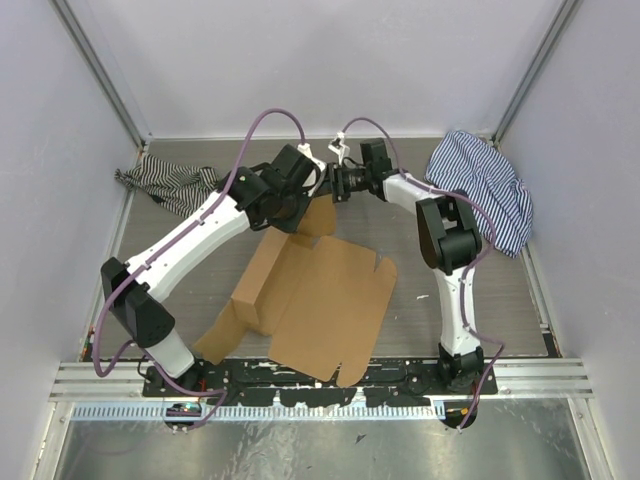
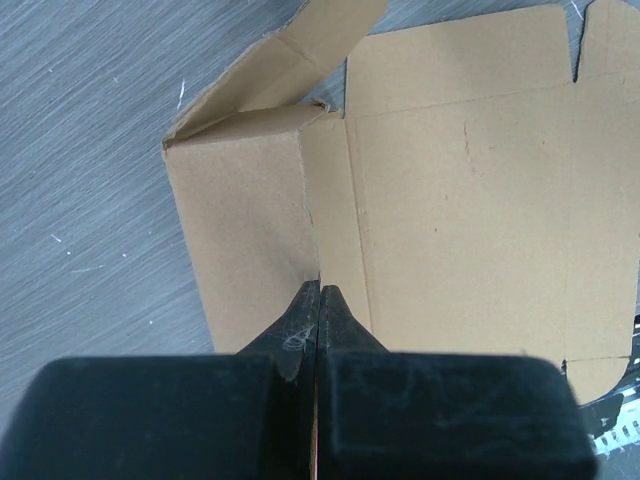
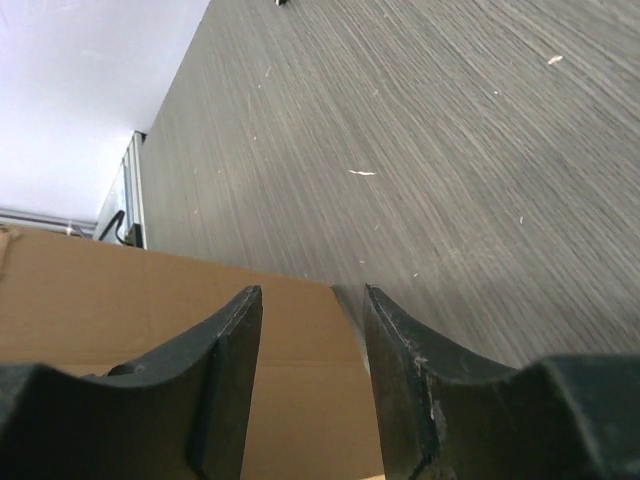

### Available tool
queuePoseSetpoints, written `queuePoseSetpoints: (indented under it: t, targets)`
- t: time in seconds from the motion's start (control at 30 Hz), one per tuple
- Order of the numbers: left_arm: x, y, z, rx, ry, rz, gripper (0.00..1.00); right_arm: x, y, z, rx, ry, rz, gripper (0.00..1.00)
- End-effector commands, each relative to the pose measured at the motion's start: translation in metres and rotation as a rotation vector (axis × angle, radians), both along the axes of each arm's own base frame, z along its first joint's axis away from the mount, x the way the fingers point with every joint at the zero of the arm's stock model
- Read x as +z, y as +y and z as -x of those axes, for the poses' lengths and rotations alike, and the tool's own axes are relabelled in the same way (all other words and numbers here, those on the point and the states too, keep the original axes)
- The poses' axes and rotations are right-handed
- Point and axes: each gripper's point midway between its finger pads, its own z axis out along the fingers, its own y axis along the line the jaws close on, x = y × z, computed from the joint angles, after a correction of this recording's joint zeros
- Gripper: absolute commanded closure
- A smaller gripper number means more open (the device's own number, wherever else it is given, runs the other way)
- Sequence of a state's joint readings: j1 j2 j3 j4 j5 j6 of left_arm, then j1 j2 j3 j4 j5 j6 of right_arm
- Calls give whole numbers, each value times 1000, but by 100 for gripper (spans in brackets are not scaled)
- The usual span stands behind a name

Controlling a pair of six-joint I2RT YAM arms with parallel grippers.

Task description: Fold the paper box

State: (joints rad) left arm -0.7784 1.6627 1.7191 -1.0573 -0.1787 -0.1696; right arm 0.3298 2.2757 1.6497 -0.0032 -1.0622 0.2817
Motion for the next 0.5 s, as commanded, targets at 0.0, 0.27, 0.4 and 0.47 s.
queuePoseSetpoints:
  t: [0.0,0.27,0.4,0.47]
  targets:
    - [7,-6,1,0,-19,17,100,36,-10,6,0,-149,44,50]
    - [2,-2,0,14,-17,-2,100,24,-23,30,50,-155,114,48]
    - [2,0,-1,26,-26,-13,100,16,-29,34,36,-162,148,48]
    - [2,2,-2,33,-28,-20,100,17,-31,38,38,-182,153,48]
